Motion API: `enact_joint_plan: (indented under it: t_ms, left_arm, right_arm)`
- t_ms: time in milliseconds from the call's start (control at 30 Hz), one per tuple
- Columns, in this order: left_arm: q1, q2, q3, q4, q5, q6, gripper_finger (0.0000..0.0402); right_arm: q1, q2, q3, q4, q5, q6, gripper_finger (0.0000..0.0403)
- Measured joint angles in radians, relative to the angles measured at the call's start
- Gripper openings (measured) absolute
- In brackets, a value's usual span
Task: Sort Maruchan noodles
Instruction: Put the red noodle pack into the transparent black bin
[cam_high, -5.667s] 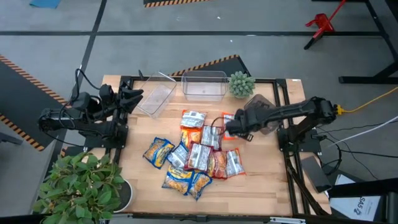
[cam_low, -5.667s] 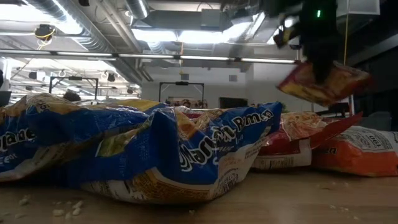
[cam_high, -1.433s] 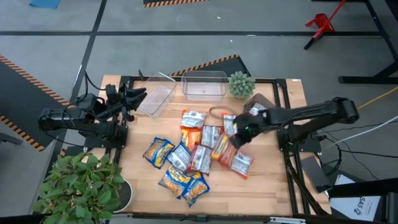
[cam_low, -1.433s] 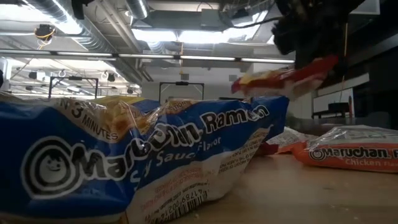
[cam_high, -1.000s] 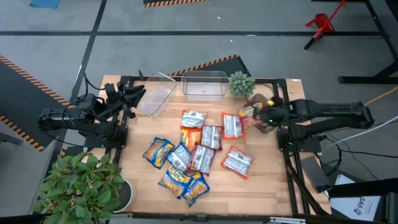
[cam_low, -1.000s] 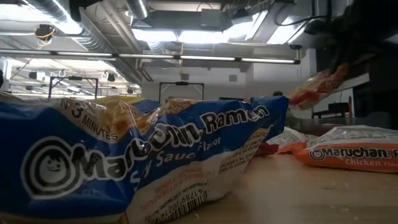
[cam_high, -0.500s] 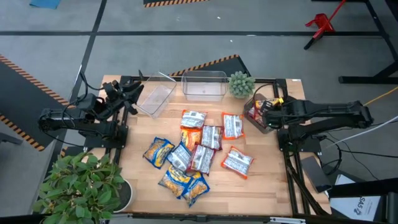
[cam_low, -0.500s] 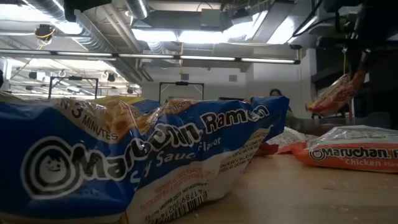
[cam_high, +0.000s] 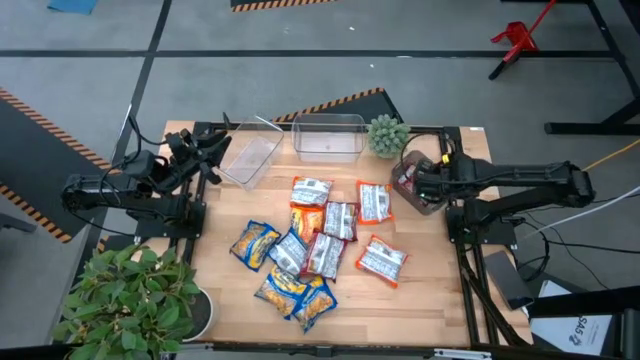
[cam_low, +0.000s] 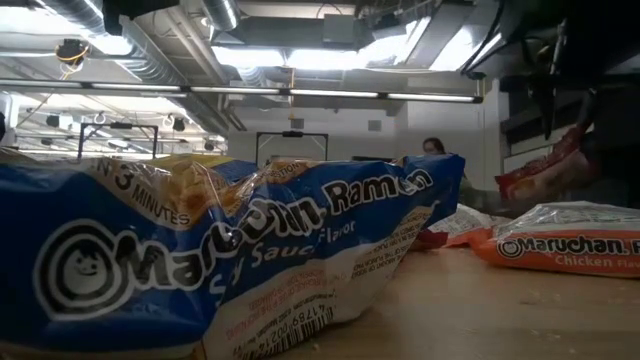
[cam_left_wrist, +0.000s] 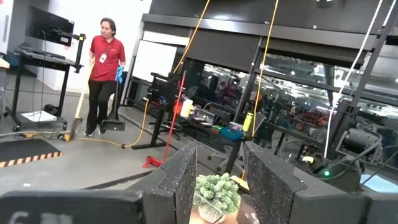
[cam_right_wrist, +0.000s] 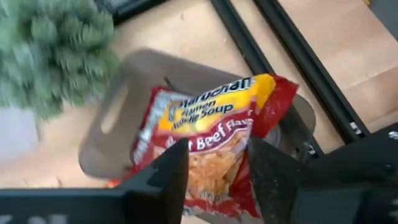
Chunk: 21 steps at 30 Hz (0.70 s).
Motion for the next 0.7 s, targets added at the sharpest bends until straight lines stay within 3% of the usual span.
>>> enact_joint_plan:
  t_ms: [167,333,567,700]
  left_arm:
    - [0.000,0.000,0.000,0.000,0.001,0.000,0.0127]
    - [0.000,0.000,0.000,-0.008,0.002,0.000,0.0127]
    - [0.000,0.000,0.000,-0.008,0.003,0.000,0.0127]
    - [0.000,0.000,0.000,-0.008,0.002,0.000,0.0127]
  right_arm:
    - [0.000,0.002,0.000,0.048,-0.089,-0.190,0.0165]
    - [-0.001,0.010,0.000,0.091,-0.111,-0.318,0.0165]
    - [0.000,0.032,0.000,0.035,-0.291,-0.425,0.0165]
    - [0.000,0.079,0.000,0.032,-0.242,-0.428,0.0166]
